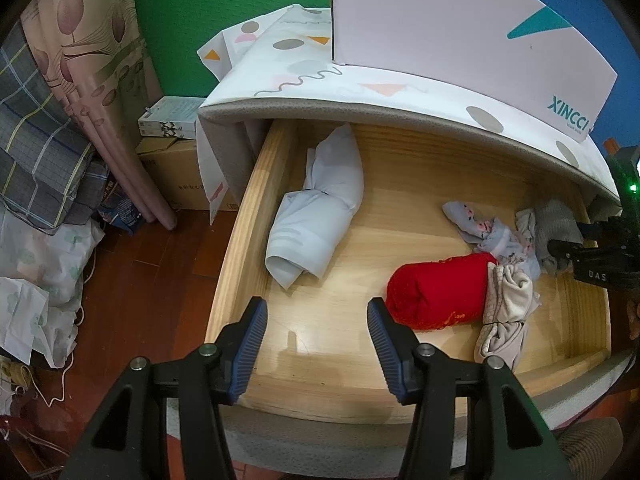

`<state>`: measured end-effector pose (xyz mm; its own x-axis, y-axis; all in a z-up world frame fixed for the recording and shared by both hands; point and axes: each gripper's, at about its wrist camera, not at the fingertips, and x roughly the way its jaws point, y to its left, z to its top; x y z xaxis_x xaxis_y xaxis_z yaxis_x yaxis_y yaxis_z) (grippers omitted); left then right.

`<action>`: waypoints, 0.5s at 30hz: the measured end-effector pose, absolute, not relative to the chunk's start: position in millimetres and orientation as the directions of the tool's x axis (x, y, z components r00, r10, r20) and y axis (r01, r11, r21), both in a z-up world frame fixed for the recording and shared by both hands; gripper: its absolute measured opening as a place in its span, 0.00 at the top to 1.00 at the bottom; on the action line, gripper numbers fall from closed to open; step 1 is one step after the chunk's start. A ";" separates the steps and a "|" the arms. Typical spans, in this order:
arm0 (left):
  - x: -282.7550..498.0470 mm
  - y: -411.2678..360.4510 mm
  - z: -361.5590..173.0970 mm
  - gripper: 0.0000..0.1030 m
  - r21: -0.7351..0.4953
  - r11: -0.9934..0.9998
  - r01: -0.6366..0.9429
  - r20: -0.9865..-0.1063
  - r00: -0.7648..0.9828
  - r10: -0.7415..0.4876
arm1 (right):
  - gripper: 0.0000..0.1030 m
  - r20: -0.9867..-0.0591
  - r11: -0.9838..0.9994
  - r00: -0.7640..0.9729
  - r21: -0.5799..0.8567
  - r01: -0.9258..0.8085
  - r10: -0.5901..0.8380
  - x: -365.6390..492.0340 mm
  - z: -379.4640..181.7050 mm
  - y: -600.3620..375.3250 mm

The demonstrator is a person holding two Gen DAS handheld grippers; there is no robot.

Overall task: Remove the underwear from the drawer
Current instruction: 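Grasp the grey knit item with the right tool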

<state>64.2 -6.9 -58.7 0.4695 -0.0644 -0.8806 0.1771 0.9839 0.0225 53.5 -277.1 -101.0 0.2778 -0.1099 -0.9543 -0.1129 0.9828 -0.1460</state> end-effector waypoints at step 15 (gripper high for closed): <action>64.4 -6.7 -57.8 0.48 0.013 0.985 0.174 -0.878 0.473 -0.072 | 0.64 -0.983 0.997 0.177 0.043 -0.070 0.055 16.7 -85.6 -264.6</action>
